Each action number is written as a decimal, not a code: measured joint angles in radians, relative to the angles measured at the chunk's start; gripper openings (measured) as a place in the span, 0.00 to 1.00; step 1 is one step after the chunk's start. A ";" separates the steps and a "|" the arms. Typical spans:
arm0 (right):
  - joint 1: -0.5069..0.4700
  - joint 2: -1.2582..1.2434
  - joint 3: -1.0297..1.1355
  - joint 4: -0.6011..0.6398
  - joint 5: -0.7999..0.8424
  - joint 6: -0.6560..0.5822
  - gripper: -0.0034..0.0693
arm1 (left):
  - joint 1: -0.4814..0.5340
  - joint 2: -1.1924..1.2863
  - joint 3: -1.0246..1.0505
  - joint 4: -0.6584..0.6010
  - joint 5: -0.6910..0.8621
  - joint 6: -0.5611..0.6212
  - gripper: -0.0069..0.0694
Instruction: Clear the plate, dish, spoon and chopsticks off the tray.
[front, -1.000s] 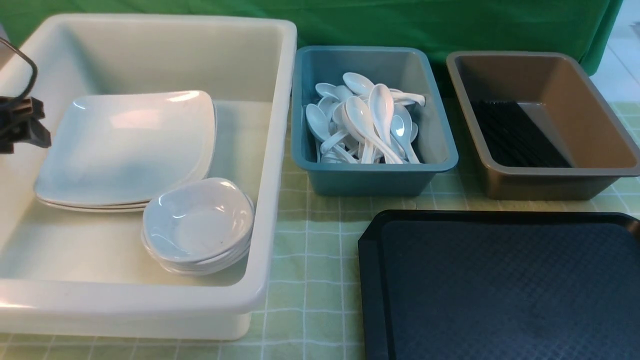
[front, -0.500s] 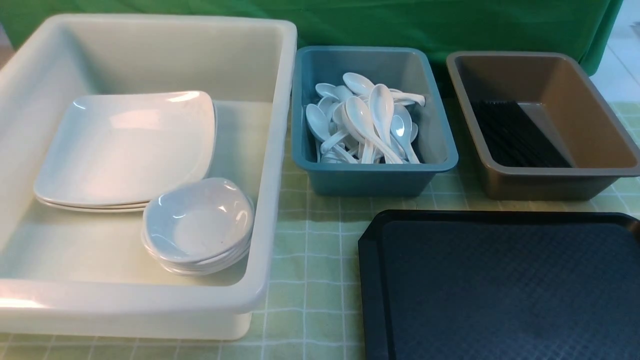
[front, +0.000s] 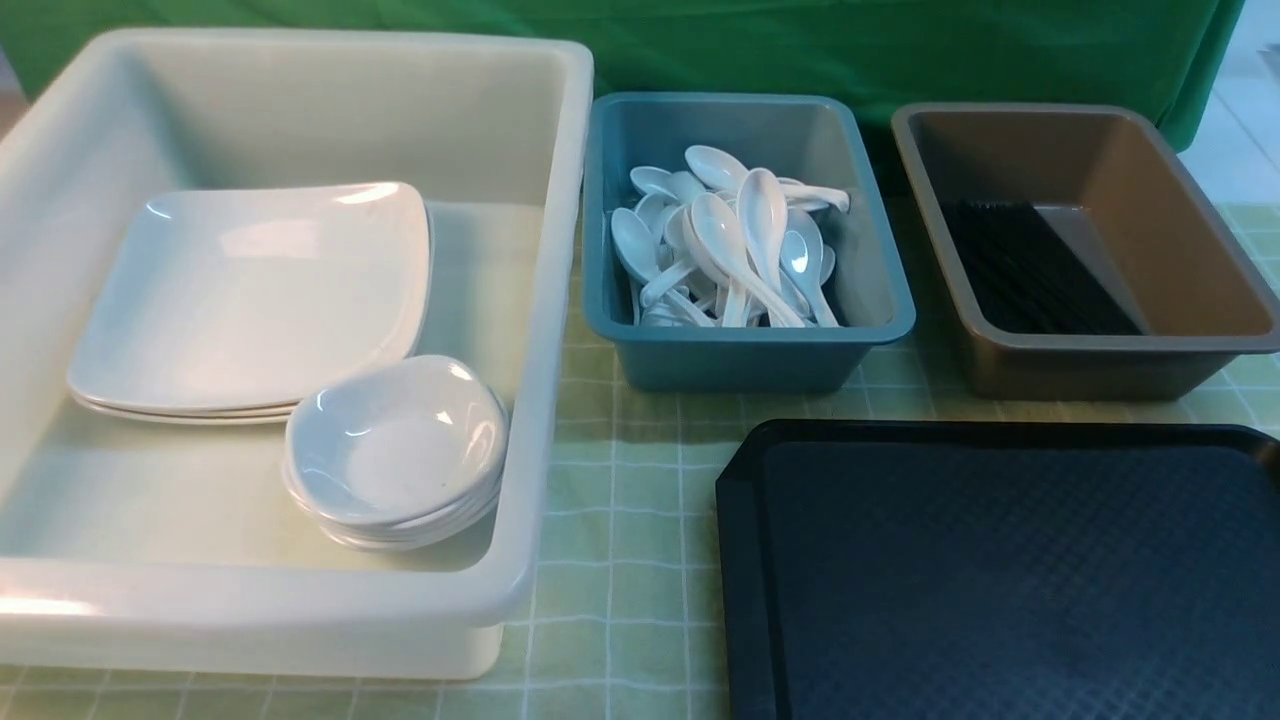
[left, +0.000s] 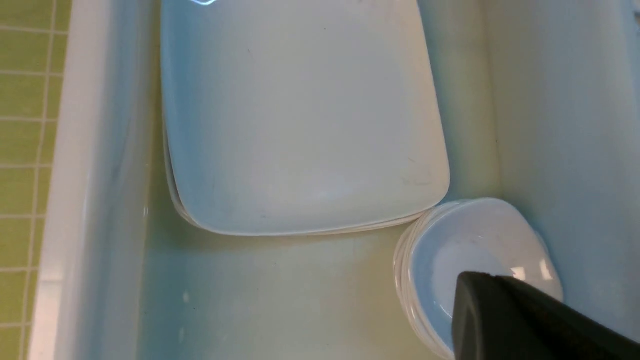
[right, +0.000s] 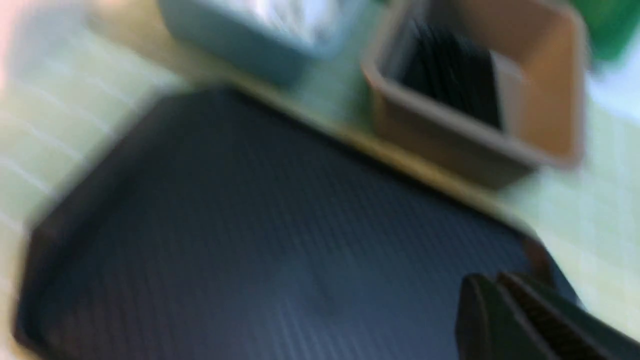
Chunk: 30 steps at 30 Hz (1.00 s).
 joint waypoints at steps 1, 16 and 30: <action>0.000 0.001 0.041 0.000 -0.103 0.008 0.06 | 0.000 -0.005 0.000 -0.005 0.001 -0.005 0.07; 0.000 0.002 0.201 0.002 -0.540 0.034 0.09 | 0.000 -0.011 0.000 -0.017 0.001 -0.022 0.07; 0.000 0.002 0.211 0.097 -0.541 0.036 0.16 | 0.000 -0.011 0.000 -0.047 0.001 -0.072 0.07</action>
